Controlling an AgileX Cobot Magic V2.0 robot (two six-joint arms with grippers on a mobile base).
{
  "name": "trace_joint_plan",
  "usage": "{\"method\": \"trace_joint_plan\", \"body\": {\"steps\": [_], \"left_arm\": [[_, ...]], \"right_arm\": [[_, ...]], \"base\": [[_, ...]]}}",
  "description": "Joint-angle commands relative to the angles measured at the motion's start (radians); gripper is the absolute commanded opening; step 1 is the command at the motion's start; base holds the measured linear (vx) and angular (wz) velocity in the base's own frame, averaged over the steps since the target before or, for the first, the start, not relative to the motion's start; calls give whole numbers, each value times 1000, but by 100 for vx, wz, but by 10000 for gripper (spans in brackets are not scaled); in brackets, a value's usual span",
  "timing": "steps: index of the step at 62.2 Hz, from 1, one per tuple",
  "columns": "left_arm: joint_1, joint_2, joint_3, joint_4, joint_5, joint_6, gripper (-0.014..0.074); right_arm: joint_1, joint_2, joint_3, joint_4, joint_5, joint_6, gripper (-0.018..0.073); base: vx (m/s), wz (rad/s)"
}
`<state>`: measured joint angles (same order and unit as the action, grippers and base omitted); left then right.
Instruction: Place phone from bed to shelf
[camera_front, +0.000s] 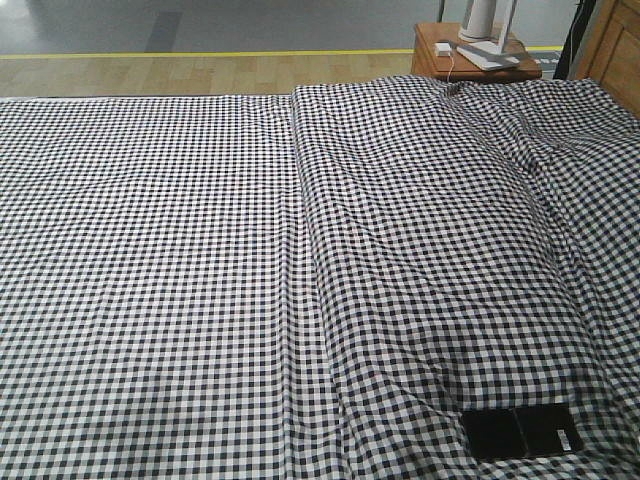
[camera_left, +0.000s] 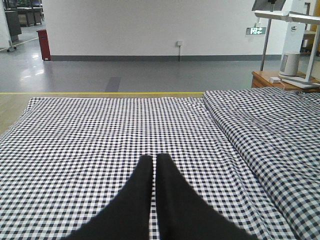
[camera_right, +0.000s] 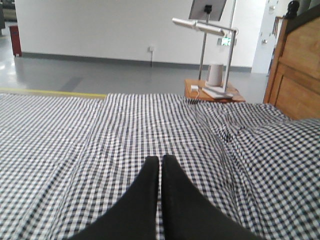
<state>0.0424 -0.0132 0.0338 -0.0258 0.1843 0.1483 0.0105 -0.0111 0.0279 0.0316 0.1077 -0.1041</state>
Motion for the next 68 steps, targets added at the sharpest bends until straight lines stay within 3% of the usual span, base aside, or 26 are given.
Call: {"method": "trace_joint_plan", "body": {"steps": [1,14,25,53,68], "left_arm": [[-4,-13,-21,-9,-72,-6,1],[-4,-13,-21,-9,-72,-6,1],[-4,-13,-21,-9,-72,-6,1],[-4,-13,-21,-9,-72,-6,1],[-4,-13,-21,-9,-72,-6,1]], "right_arm": [[-4,-9,1,-13,-164,10,-5],[-4,-9,-16,-13,-454,23,-5],[-4,-9,-153,-13,-447,22,-5],[-4,251,-632,-13,-134,28,-5],[-4,458,-705,-13,48,26,29]], "base": [[0,0],[0,0],[0,0],[0,0],[0,0]]}}
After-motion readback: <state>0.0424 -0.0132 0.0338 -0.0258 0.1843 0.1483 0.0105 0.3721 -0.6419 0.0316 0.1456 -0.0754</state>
